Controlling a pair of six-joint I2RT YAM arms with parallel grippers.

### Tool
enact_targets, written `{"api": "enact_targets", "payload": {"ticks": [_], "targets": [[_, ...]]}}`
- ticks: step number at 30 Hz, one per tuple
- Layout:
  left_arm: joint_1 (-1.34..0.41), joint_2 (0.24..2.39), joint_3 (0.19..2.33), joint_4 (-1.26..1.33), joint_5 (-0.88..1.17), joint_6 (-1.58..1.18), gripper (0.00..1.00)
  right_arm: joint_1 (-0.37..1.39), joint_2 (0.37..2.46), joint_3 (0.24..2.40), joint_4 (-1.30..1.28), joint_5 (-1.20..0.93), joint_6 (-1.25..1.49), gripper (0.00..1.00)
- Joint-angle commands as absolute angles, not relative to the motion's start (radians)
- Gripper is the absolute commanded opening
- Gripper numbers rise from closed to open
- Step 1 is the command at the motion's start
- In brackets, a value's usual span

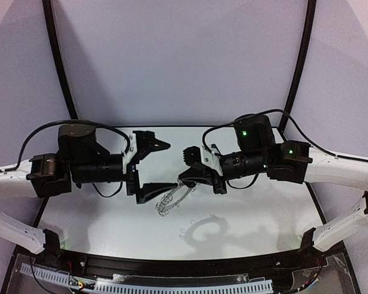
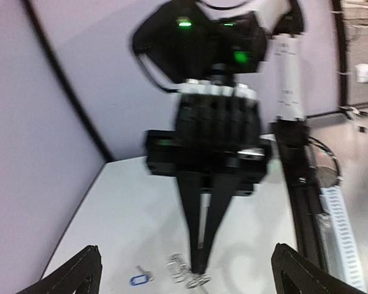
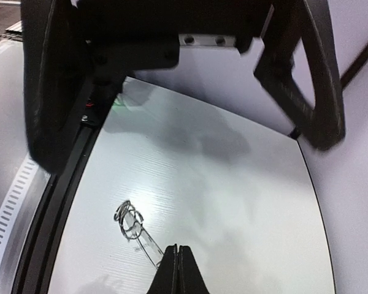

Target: Put the keys on the keyring

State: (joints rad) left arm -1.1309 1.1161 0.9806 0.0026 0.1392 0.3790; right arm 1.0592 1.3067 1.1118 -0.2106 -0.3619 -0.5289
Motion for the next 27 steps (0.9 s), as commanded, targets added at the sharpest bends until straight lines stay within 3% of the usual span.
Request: {"api": "enact_targets", "payload": {"ticks": [1, 11, 19, 27], "targets": [[-1.132, 1.098, 0.978, -0.03, -0.119, 0.321, 0.99, 1.053, 1.34, 1.204, -0.223, -0.215, -0.366, 0.0], [-1.132, 1.166, 1.008, -0.105, -0.218, 0.289, 0.95, 1.053, 1.41, 1.329, -0.356, -0.088, -0.175, 0.0], [-1.133, 1.209, 1.04, -0.14, -0.244, 0.275, 0.76, 1.055, 1.443, 1.38, -0.409, -0.023, -0.119, 0.0], [-1.132, 1.256, 1.072, -0.136, -0.175, 0.226, 0.73, 1.057, 1.464, 1.404, -0.414, 0.064, -0.062, 0.0]]}}
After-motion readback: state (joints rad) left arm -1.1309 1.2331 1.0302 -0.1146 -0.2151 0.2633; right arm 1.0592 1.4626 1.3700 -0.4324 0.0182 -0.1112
